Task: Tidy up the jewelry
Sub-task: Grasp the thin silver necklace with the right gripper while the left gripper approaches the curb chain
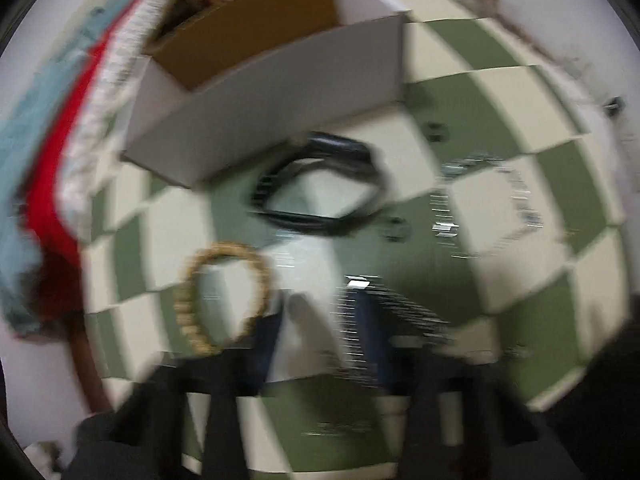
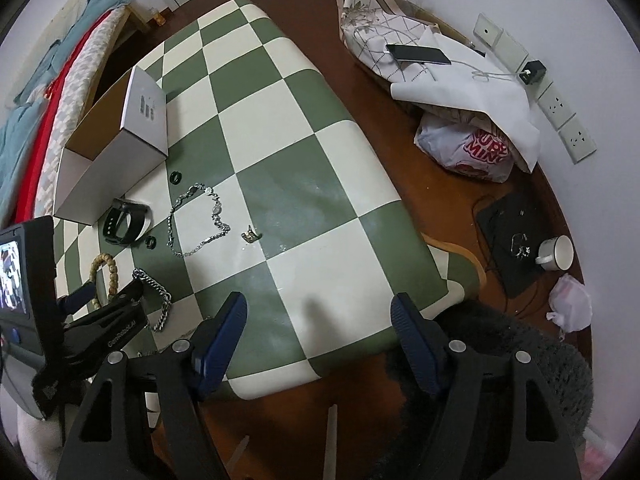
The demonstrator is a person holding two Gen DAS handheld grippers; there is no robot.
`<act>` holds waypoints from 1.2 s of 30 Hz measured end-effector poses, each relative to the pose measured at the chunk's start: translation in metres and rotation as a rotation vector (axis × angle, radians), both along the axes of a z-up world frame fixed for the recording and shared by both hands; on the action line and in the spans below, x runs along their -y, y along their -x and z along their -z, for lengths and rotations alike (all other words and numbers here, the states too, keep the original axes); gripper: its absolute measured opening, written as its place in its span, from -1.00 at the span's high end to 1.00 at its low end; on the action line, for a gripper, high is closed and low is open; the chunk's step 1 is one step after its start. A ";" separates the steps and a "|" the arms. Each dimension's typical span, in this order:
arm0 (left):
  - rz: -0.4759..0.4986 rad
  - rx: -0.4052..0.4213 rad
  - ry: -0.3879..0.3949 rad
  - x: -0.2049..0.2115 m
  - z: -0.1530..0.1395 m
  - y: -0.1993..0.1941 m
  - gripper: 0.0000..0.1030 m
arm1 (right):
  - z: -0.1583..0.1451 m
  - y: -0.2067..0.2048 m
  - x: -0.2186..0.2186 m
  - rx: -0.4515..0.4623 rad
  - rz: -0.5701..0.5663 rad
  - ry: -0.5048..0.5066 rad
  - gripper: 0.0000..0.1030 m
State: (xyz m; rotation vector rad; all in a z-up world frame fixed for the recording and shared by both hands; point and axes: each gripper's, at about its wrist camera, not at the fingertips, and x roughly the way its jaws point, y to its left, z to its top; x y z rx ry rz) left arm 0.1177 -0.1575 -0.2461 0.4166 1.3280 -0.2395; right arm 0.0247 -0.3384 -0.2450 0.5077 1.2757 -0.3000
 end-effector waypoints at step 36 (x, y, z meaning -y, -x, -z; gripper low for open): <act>-0.169 0.163 -0.036 -0.083 -0.045 0.014 -0.62 | 0.035 -0.025 -0.118 0.021 -0.363 0.201 0.75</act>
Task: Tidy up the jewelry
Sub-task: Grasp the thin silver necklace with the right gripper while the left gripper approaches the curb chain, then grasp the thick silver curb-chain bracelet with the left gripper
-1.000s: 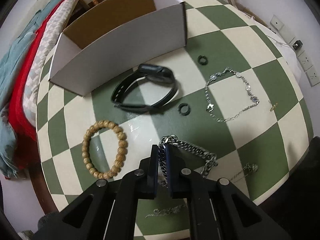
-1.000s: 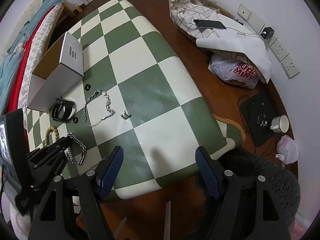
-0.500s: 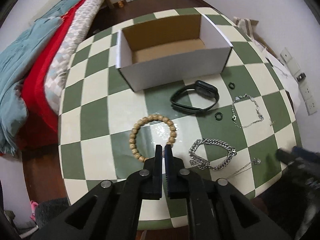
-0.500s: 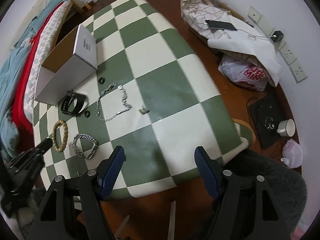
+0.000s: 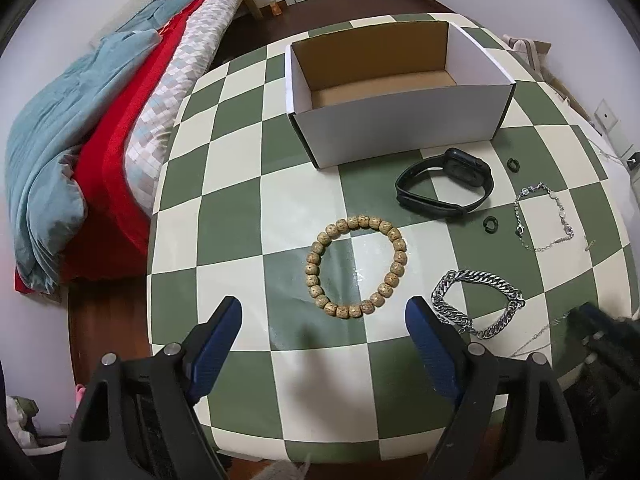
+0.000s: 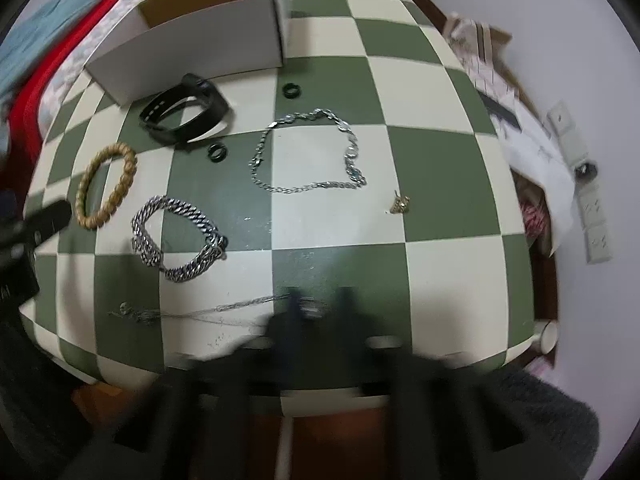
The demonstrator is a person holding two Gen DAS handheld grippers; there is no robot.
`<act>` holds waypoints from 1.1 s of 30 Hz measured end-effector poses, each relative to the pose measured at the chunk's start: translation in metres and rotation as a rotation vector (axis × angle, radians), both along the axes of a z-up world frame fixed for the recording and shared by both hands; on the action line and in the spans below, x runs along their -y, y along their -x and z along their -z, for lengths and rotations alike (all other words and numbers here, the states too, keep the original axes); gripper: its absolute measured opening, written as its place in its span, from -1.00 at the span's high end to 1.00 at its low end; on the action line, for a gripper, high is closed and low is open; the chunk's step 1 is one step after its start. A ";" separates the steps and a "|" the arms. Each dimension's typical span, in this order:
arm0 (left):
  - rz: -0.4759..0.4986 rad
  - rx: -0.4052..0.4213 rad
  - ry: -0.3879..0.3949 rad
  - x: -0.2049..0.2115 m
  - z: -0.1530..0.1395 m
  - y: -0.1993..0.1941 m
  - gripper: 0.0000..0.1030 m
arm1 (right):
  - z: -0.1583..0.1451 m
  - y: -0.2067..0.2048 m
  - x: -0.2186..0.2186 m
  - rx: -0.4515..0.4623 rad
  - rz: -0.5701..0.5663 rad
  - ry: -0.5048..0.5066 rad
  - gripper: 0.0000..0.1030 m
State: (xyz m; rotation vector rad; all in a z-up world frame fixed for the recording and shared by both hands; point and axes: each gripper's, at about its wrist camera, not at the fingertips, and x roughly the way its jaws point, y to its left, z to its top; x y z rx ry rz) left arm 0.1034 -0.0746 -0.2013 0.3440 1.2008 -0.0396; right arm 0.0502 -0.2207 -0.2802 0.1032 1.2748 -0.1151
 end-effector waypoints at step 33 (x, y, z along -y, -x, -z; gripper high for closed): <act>0.269 -0.037 0.118 0.077 -0.009 0.018 0.97 | -0.021 0.008 0.107 0.059 0.278 -0.115 0.75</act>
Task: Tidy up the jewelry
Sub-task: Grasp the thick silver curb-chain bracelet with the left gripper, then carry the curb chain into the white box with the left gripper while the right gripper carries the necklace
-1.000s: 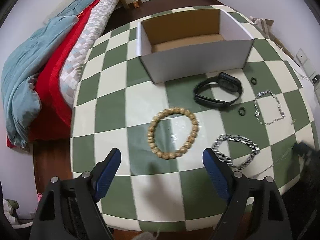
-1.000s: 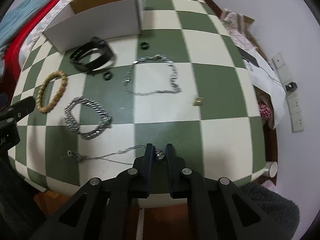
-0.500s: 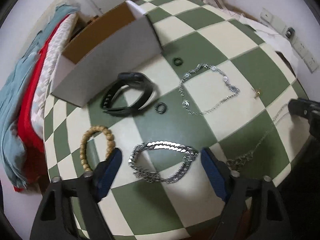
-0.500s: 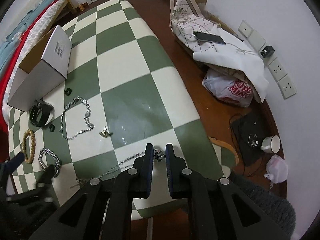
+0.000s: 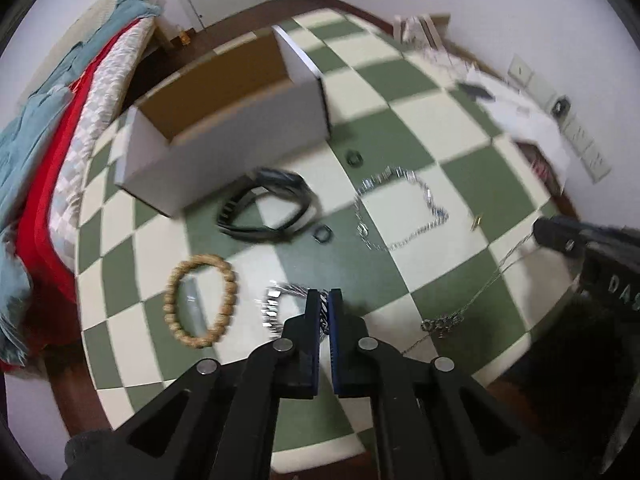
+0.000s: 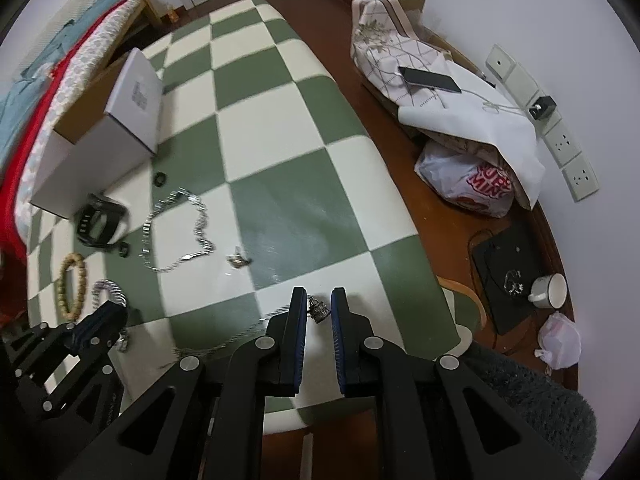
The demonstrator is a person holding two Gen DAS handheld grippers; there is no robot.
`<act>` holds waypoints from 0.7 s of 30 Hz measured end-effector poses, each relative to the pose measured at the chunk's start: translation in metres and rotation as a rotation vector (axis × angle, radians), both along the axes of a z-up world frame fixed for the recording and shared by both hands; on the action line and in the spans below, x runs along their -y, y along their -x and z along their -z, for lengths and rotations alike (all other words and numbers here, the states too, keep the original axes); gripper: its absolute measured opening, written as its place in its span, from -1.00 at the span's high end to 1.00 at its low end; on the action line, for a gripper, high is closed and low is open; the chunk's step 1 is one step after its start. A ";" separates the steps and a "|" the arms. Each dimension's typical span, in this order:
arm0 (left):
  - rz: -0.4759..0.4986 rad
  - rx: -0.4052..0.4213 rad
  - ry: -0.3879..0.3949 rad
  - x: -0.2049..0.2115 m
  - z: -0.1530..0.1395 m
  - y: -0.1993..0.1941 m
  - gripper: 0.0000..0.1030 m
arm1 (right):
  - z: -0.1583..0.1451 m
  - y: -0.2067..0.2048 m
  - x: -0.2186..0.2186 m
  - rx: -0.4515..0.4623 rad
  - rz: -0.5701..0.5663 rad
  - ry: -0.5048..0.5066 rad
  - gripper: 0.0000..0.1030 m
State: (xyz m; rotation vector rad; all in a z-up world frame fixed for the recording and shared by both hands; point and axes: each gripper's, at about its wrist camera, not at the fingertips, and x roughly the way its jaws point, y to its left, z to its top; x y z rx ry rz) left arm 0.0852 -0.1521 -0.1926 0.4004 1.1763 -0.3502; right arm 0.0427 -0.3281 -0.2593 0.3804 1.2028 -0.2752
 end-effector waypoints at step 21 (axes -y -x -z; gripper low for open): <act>-0.122 0.103 0.268 -0.057 -0.130 -0.049 0.97 | -0.143 -0.023 -0.060 0.214 -0.194 -0.075 0.75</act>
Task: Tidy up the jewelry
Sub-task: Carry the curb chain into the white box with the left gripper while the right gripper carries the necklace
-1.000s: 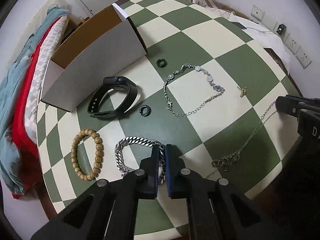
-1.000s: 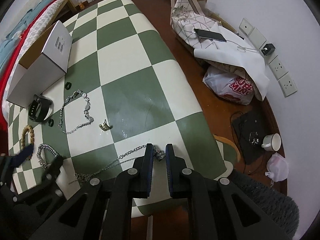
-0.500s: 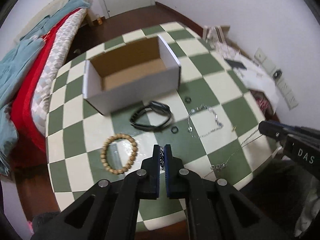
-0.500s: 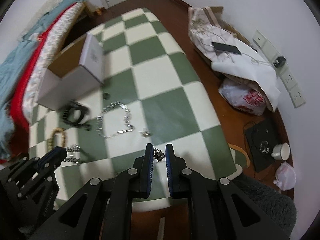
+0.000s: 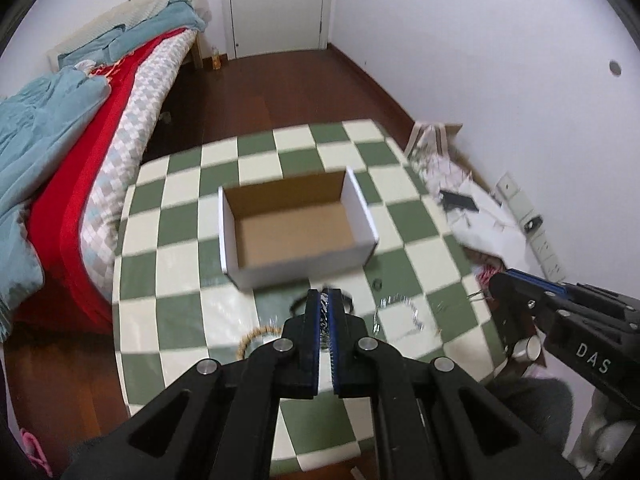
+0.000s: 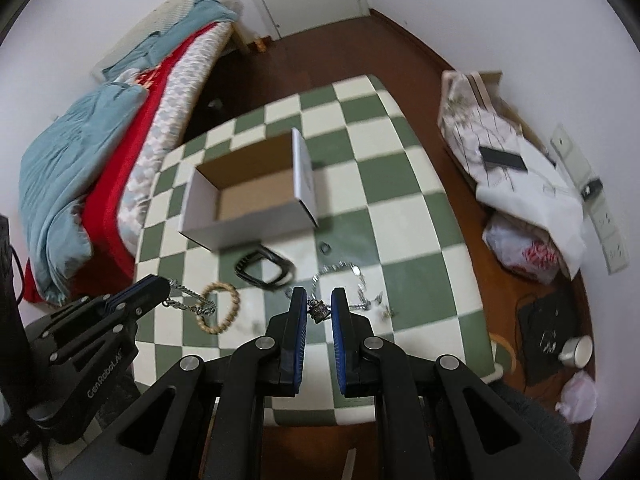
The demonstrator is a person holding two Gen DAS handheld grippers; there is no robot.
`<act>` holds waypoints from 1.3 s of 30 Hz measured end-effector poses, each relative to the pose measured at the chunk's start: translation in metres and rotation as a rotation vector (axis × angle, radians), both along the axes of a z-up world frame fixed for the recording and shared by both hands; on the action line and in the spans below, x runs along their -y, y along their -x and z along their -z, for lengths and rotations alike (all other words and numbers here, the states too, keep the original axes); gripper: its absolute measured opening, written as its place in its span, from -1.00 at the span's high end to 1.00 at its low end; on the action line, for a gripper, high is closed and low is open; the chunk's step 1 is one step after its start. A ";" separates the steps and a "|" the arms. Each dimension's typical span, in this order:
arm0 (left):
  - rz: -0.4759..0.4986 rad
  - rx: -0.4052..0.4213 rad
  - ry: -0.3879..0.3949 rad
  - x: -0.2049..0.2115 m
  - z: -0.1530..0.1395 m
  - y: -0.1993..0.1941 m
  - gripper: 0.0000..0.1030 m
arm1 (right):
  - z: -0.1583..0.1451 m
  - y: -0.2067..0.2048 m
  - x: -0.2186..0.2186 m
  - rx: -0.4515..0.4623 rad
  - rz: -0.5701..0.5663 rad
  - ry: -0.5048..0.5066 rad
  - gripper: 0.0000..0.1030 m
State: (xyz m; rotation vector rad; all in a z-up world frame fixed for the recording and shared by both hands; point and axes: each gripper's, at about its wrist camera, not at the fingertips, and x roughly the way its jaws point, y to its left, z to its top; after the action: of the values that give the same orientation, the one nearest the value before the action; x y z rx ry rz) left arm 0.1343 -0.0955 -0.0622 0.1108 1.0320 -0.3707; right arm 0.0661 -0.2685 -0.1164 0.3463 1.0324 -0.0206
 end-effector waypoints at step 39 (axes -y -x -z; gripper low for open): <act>-0.229 -0.105 -0.062 -0.048 0.052 -0.173 -0.96 | 0.032 -0.228 -0.029 -0.169 -0.072 0.052 -0.50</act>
State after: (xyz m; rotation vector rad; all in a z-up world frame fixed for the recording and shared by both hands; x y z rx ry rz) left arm 0.3077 -0.0474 -0.1146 0.0279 1.1475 -0.1375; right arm 0.2944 -0.2397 -0.1487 0.2631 1.2090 -0.0114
